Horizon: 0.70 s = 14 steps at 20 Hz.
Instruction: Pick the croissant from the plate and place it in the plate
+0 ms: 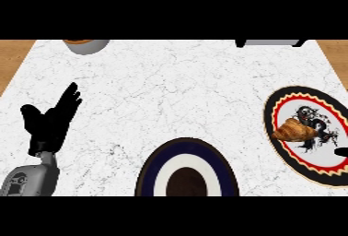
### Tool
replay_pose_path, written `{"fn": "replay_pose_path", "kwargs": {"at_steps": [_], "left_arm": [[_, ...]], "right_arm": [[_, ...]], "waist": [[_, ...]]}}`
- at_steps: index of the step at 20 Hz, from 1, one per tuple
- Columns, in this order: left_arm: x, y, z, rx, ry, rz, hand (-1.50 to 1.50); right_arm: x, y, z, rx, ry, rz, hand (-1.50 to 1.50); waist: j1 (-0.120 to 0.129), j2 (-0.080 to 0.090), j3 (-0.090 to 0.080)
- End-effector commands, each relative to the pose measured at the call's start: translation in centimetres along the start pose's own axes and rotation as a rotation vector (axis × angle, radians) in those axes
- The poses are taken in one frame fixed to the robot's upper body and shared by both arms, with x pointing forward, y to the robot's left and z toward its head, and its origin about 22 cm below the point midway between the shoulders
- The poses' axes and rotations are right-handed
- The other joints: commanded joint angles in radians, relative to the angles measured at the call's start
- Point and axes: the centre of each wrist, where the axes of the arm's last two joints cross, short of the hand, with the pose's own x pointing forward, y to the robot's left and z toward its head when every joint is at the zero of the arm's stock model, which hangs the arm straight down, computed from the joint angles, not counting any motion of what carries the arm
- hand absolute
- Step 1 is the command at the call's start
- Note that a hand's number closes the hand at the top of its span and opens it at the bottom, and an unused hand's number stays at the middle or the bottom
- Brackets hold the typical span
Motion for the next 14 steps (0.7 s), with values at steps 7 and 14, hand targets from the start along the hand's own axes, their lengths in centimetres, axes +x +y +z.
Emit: {"fn": "replay_pose_path", "kwargs": {"at_steps": [7, 14], "left_arm": [[-0.3, -1.0, -0.1, -0.007, 0.006, 0.013, 0.00], [-1.9, -1.5, 1.0, -0.029, -0.009, 0.001, 0.00]], "right_arm": [[0.9, -4.7, 2.3, 0.101, 0.195, -0.387, -1.50], [-0.5, -6.6, 3.8, 0.024, 0.130, -0.381, -1.50]], "waist": [[0.004, 0.003, 0.000], [0.020, 0.006, 0.002]]}}
